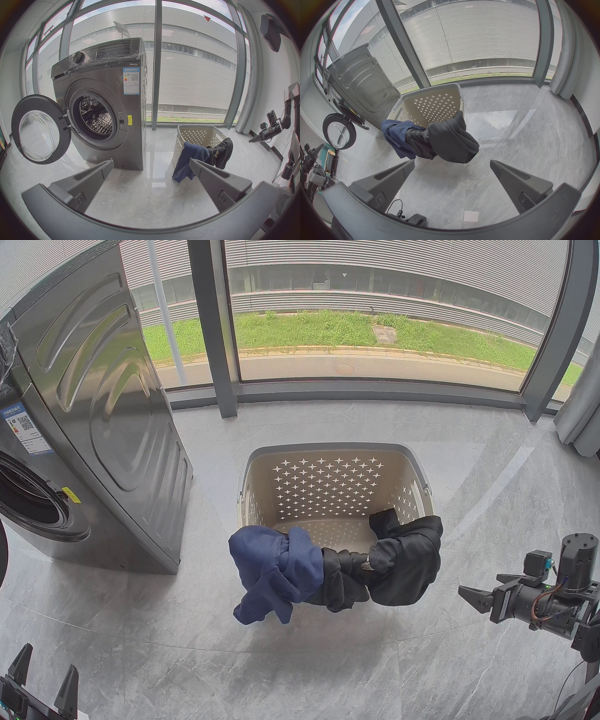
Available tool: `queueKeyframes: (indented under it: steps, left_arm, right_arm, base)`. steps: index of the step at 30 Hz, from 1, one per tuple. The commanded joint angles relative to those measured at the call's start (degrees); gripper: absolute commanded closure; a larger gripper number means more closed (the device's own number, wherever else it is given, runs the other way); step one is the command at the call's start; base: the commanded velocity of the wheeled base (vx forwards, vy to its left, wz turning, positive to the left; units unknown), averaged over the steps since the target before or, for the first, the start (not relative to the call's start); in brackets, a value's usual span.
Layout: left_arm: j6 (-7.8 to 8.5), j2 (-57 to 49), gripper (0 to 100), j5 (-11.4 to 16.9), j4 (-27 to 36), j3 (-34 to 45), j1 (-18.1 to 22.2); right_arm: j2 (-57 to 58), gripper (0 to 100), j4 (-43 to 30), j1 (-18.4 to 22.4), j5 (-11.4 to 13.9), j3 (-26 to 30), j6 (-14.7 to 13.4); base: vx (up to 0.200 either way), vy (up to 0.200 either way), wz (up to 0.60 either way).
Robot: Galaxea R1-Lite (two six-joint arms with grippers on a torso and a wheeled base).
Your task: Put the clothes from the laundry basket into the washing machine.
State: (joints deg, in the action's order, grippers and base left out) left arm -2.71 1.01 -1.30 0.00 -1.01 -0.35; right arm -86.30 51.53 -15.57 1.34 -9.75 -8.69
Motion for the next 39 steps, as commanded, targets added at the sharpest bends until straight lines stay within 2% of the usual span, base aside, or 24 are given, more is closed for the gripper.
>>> queueKeyframes:
  steps: [1,5,14,18,22,26,31,34,39]
  left_arm:
    - [-0.02,-0.84,0,-0.01,0.00,1.01,0.00]
    - [-0.02,-0.84,0,-0.01,0.00,1.01,0.00]
    - [-0.02,-0.84,0,-0.01,0.00,1.01,0.00]
    - [-0.02,-0.84,0,-0.01,0.00,1.01,0.00]
    - [-0.02,-0.84,0,-0.01,0.00,1.01,0.00]
    - [-0.02,-0.84,0,-0.01,0.00,1.01,0.00]
    - [-0.02,-0.84,0,-0.01,0.00,1.01,0.00]
    - [-0.02,-0.84,0,-0.01,0.00,1.01,0.00]
    - [-0.02,-0.84,0,-0.01,0.00,1.01,0.00]
  right_arm:
    - [-8.45,0,0.15,-2.19,-1.08,-5.10,-0.10]
    - [-11.53,0,0.15,-2.71,-1.17,-8.18,-0.10]
    - [-13.02,0,0.15,-3.42,-1.17,-8.62,-0.10]
    - [-16.18,0,1.12,-4.65,-0.99,-10.64,-0.36]
    - [-21.54,0,5.95,-6.67,-1.17,-11.96,-1.85]
    - [-25.24,0,9.73,-7.20,-1.17,-12.66,-1.94]
    - [-29.19,0,11.93,-7.20,-1.34,-14.42,-2.03]
    - [-31.56,0,13.51,-6.84,-3.01,-16.35,-2.03]
    - [-34.64,0,15.36,-6.67,-3.10,-19.43,-2.56]
  base:
    - [0.000,0.000,0.00]
    - [0.000,0.000,0.00]
    - [0.000,0.000,0.00]
    - [0.000,0.000,0.00]
    - [0.000,0.000,0.00]
    - [0.000,0.000,0.00]
    - [0.000,0.000,0.00]
    - [0.000,0.000,0.00]
    - [0.000,0.000,0.00]
